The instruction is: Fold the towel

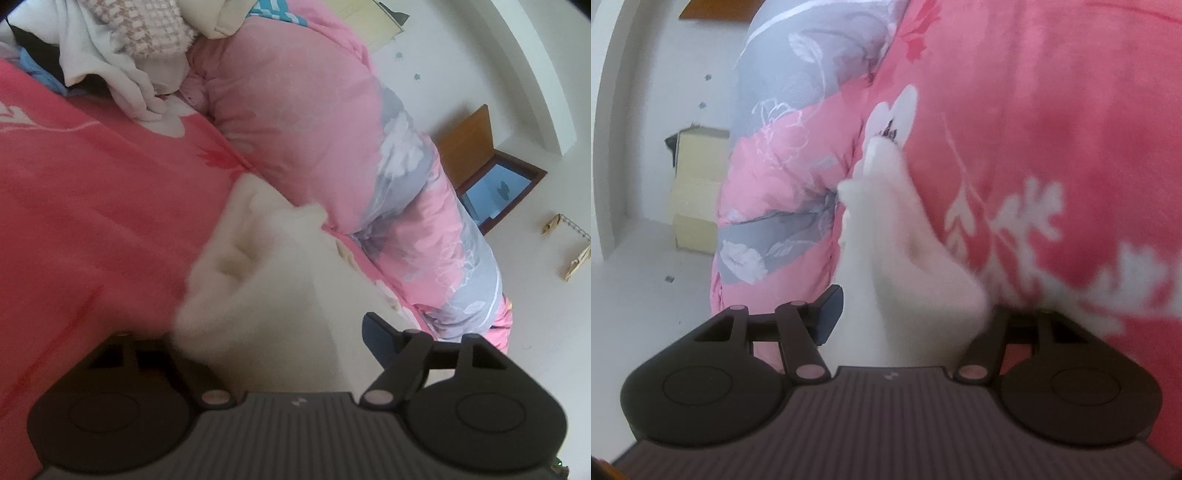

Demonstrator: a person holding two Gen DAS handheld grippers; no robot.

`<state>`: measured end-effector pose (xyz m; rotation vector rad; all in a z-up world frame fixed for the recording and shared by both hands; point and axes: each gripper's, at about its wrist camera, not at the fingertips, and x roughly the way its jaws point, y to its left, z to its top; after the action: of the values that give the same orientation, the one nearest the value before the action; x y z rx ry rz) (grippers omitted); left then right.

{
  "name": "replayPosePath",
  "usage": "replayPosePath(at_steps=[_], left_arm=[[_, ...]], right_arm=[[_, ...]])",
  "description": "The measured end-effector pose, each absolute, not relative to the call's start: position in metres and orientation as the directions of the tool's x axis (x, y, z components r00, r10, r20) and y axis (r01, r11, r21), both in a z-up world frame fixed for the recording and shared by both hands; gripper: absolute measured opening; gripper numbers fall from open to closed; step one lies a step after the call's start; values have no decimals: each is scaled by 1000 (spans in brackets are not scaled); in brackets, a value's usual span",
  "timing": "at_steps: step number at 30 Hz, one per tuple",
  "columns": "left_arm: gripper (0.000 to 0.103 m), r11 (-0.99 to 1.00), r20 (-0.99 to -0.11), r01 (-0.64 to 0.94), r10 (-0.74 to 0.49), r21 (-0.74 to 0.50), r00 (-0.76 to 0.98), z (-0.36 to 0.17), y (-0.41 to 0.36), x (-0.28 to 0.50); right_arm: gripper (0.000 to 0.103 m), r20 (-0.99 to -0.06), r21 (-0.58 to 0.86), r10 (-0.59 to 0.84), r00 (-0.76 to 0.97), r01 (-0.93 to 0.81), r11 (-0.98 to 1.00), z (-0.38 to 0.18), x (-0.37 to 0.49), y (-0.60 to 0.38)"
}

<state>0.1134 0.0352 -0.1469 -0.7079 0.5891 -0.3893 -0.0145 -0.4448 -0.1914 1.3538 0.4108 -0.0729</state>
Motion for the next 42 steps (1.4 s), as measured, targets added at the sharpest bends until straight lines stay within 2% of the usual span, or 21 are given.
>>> replayPosePath(at_steps=[6,8,9,10,11,13,18,29,37,42], left_arm=[[75,709,-375,131,-510,-693,774,-147,28,127],[65,713,-381,119,-499,-691,778,-148,28,128],[54,714,-386,108,-492,-692,780,-149,29,129],[44,710,-392,93,-488,-699,779,-151,32,129],[40,703,-399,77,-486,-707,777,-152,34,129],[26,696,-407,60,-486,-716,773,-151,37,128],[14,706,-427,41,-473,-707,771,-137,38,119],[13,681,-421,52,-508,-730,752,-109,65,60],[13,670,-433,57,-539,-740,722,-106,101,-30],[13,677,-469,41,-551,-735,691,-125,114,-66]], right_arm=[[58,-289,936,203,935,232,263,-194,4,-447],[57,-278,934,207,938,213,288,-193,6,-446],[54,-274,931,208,939,204,303,-193,6,-446],[47,-275,927,207,939,202,315,-194,6,-446],[42,-278,923,203,939,203,326,-195,6,-446],[26,-276,925,204,939,201,322,-198,5,-448],[15,-234,948,228,945,169,270,-199,1,-449],[11,-212,964,303,929,147,223,-174,-40,-435],[11,-238,961,378,895,160,226,-160,-110,-422],[11,-282,952,399,872,201,233,-166,-152,-419]])
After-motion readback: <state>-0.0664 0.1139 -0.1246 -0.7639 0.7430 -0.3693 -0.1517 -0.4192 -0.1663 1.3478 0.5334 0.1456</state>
